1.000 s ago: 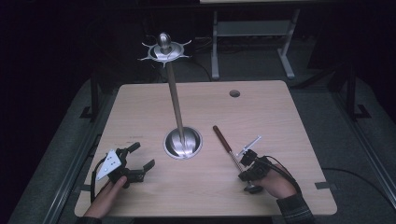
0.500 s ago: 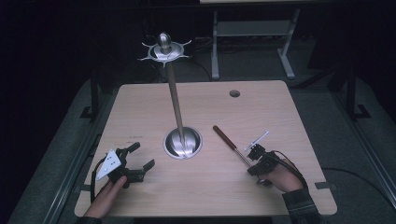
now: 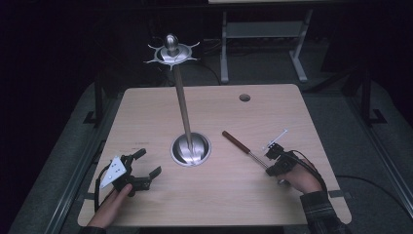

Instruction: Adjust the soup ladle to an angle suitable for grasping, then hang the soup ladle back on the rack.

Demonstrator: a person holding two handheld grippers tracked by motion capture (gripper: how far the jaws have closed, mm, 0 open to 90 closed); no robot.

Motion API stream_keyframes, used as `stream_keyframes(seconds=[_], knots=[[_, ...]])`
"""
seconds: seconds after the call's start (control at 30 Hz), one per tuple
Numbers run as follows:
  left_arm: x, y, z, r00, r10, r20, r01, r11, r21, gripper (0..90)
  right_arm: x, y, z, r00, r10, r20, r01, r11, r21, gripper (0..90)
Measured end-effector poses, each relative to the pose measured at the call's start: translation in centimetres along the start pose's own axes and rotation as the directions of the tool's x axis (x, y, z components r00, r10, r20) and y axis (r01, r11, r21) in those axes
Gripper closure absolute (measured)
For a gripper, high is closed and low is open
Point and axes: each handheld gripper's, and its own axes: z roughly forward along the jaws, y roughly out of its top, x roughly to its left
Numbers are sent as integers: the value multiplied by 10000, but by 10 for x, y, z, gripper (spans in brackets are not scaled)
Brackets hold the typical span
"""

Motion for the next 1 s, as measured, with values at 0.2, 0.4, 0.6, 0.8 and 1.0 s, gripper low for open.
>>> stream_keyframes(seconds=[0.2, 0.4, 0.6, 0.8, 1.0], knots=[[0, 0, 0, 10000, -27, -8, 27, 10000, -18, 97, -12, 0, -3, 9994, 224, 281, -221, 9997, -113, 897], [0, 0, 0, 10000, 24, -29, -24, 10000, -10, 97, -17, -2, -3, 9995, 225, 221, -221, 9996, -180, 897], [0, 0, 0, 10000, 19, -26, -19, 10000, -11, 97, -18, -4, -10, 10000, 54, -78, -59, 9978, -659, 896], [0, 0, 0, 10000, 7, -33, -7, 10000, -8, 97, -17, -3, -18, 9999, -3, -134, -10, 9948, -1017, 887], [-1, 0, 0, 10000, 2, -63, -2, 10000, -53, 97, -17, 5, -21, 9993, -322, -191, 295, 9918, -1247, 797]])
